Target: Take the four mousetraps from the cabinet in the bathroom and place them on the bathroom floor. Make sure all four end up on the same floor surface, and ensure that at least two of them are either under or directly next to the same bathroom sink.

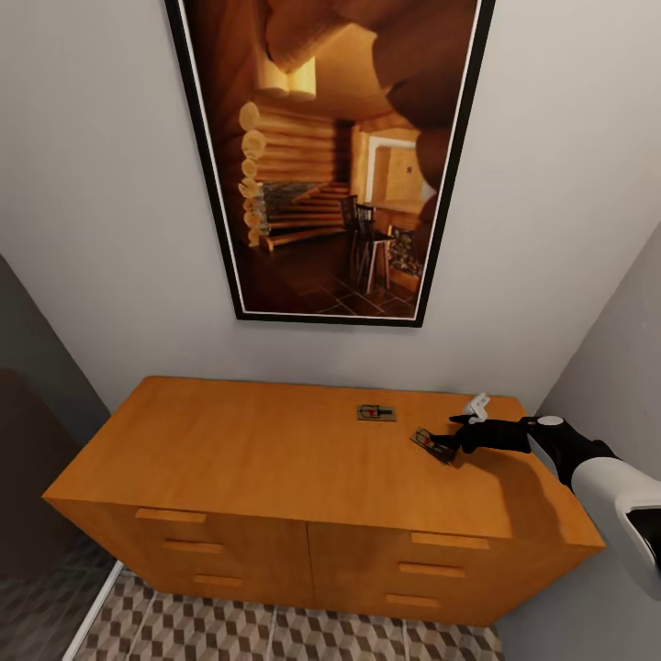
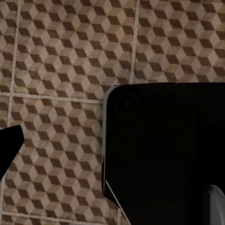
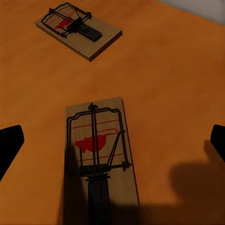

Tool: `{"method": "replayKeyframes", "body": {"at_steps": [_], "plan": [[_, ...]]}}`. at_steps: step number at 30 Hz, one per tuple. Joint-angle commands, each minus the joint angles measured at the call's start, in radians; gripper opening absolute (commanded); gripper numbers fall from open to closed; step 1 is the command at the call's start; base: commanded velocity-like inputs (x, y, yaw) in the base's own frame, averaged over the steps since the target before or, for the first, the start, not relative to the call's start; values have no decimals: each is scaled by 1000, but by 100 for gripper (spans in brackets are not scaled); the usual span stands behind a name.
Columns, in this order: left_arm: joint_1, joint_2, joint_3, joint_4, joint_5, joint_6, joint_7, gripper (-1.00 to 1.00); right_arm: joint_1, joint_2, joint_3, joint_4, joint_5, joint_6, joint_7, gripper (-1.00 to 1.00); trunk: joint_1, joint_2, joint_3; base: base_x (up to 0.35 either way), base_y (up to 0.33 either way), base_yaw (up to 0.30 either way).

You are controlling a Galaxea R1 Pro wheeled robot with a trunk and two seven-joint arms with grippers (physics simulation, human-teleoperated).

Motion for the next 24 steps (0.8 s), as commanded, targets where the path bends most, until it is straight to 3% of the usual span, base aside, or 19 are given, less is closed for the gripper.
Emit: {"method": "replayKeyframes", "body": {"at_steps": [1,14,24], "plan": [[-1,0,2,2,-11,-5,9,100,-1,0,1,-1,6,-4,1,100,1,-2,-2,0,0,4],[-1,0,2,2,-11,-5,9,100,-1,-1,1,-1,6,-4,2,100,1,-2,-2,0,0,8],[-1,0,2,2,-11,-5,9,100,-1,1,1,-1,6,-4,1,100,1,-2,-2,0,0,126]]}}
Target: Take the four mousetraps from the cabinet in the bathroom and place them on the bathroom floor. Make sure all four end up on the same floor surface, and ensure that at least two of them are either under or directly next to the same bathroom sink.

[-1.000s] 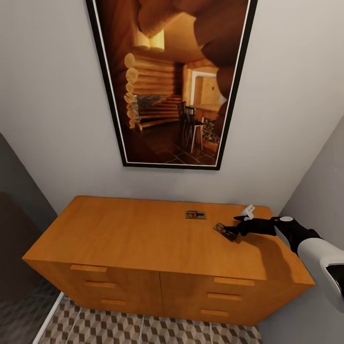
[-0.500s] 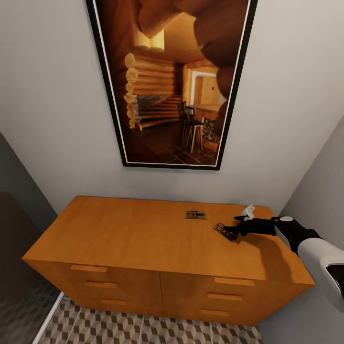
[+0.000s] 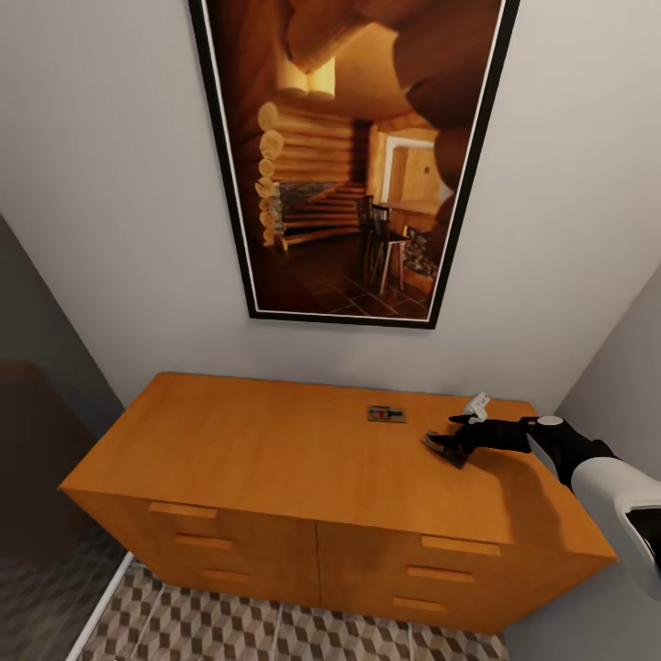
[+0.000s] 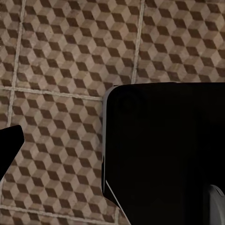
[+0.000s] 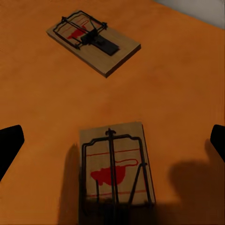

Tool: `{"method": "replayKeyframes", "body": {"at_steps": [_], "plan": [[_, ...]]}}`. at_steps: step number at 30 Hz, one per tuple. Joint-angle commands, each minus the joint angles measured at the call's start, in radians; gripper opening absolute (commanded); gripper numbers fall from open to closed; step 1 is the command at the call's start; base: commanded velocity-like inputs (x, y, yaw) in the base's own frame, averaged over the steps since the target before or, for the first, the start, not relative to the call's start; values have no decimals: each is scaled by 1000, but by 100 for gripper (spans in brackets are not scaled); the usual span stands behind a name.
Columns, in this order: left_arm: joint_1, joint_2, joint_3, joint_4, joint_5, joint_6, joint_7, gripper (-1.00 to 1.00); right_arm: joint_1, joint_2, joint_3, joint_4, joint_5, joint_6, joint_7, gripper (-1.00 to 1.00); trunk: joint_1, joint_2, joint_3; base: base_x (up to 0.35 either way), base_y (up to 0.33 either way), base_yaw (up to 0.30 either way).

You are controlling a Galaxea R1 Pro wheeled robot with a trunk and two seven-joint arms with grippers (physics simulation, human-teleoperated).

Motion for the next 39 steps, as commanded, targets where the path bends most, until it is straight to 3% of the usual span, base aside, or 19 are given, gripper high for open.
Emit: {"method": "replayKeyframes", "body": {"at_steps": [1,39], "plan": [[-1,0,2,2,-10,-5,9,100,-1,-1,1,-1,6,-4,2,100,1,-2,-2,0,0,70],[-1,-3,2,2,-10,-5,8,100,-1,-1,1,-1,6,-4,2,100,1,-2,-2,-14,0,6]]}}
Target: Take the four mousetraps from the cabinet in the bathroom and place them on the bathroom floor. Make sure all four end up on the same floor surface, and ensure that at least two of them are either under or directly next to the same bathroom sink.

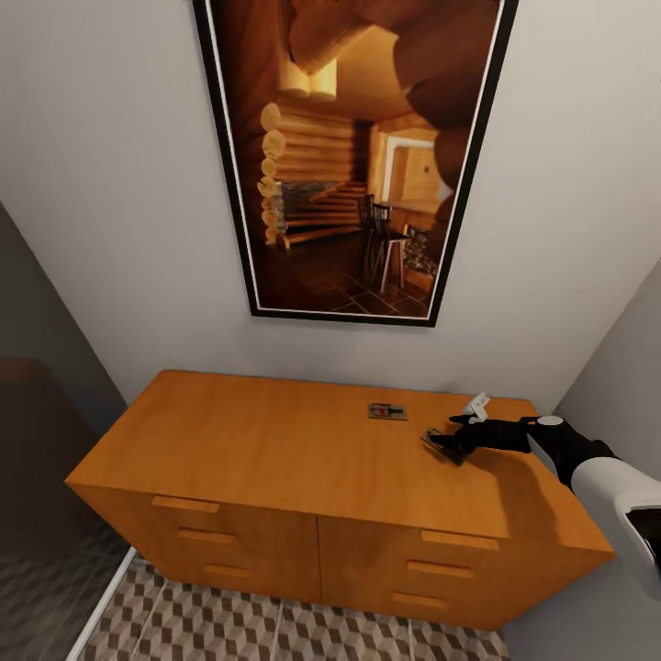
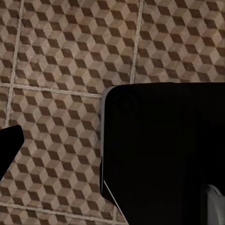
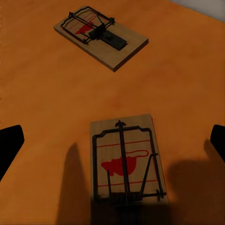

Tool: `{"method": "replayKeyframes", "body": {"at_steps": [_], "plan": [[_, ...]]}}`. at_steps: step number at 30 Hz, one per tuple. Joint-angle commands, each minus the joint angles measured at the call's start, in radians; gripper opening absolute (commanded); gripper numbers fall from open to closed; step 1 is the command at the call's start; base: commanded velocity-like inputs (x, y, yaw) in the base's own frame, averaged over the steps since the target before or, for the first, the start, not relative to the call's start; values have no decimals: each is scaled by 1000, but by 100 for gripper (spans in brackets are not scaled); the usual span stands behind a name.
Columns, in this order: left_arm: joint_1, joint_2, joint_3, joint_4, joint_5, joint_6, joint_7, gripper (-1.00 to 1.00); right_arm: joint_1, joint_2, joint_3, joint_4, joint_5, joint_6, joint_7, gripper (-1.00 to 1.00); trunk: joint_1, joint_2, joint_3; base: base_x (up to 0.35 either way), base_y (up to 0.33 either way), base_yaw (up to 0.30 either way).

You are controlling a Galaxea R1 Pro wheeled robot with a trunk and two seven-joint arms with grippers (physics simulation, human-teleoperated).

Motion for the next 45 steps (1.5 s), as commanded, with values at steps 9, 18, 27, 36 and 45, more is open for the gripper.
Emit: {"method": "replayKeyframes", "body": {"at_steps": [9,18,27,36,45], "plan": [[-1,0,3,2,-11,-5,9,100,-1,0,2,-1,6,-4,0,100,1,-2,-2,-5,0,0],[-1,-1,3,2,-11,-5,9,100,-1,0,4,-1,7,-7,-1,100,1,-2,-2,0,0,0],[-1,-1,3,2,-11,-5,9,100,-1,0,7,-1,13,-21,-2,100,1,-2,-2,0,0,0],[-1,-1,3,2,-11,-5,9,100,-1,0,8,-1,19,-27,-2,100,1,-2,-2,0,0,0],[-1,-1,3,2,-11,-5,9,100,-1,0,10,-1,20,-27,-2,100,1,-2,-2,0,0,0]]}}
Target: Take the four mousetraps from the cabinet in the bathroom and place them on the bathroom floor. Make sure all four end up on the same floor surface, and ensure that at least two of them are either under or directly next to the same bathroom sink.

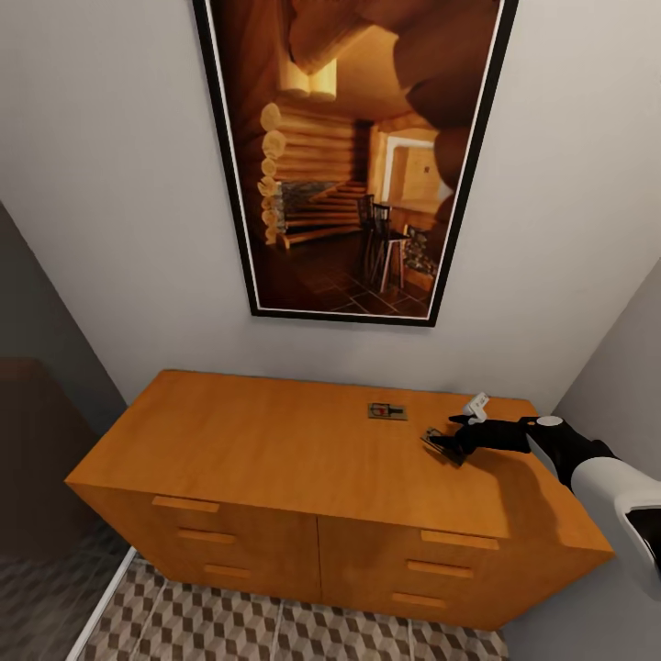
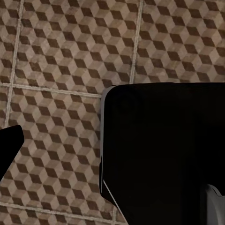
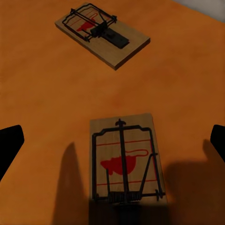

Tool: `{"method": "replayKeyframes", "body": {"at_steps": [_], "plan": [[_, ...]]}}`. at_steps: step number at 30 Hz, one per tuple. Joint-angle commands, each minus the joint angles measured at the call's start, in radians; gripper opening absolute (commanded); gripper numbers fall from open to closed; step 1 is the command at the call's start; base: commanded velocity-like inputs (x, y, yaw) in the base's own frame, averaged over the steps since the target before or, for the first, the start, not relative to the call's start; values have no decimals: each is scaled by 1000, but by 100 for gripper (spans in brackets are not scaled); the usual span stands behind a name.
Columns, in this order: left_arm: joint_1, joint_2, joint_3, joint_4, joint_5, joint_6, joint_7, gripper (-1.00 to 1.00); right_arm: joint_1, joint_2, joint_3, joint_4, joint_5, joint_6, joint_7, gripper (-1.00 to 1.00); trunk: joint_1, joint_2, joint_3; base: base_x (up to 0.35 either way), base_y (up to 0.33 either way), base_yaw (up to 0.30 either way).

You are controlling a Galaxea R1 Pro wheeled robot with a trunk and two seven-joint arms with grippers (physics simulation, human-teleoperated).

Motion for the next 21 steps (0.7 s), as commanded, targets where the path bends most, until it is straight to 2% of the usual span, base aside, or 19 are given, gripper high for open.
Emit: {"method": "replayKeyframes", "body": {"at_steps": [1,21], "plan": [[-1,0,2,2,-11,-5,9,100,-1,0,1,-1,8,-6,1,100,1,-2,-2,0,0,0],[-1,0,2,2,-11,-5,9,100,-1,0,1,0,8,-7,2,100,1,-2,-2,0,0,0]]}}
